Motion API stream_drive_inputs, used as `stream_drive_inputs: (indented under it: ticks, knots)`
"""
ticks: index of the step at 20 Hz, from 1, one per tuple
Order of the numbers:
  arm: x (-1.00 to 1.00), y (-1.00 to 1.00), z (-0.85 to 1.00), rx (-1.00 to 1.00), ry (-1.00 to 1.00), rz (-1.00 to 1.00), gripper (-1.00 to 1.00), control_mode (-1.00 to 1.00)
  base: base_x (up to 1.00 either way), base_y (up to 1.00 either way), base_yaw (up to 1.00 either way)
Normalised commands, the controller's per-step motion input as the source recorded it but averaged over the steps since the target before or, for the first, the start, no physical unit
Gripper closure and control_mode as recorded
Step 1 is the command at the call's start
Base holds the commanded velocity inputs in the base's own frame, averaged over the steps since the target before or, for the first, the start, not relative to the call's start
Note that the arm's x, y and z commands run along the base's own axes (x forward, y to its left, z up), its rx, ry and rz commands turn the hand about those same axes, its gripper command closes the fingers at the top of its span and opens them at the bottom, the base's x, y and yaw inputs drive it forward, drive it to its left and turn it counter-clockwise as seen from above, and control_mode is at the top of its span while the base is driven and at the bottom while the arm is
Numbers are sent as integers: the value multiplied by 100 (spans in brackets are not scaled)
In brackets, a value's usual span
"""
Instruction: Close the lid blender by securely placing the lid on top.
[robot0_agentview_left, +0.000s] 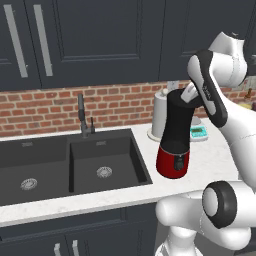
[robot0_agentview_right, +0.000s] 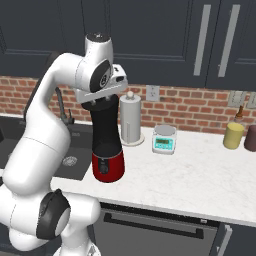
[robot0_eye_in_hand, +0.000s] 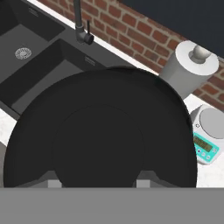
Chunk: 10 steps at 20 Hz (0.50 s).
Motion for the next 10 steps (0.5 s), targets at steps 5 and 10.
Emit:
stream_drive_inputs:
  ticks: [5, 10]
  knots:
    - [23, 0, -6, 0, 0, -3, 100, -100, 0, 0, 0]
    - [23, 0, -5, 0, 0, -4, 100, -100, 0, 0, 0]
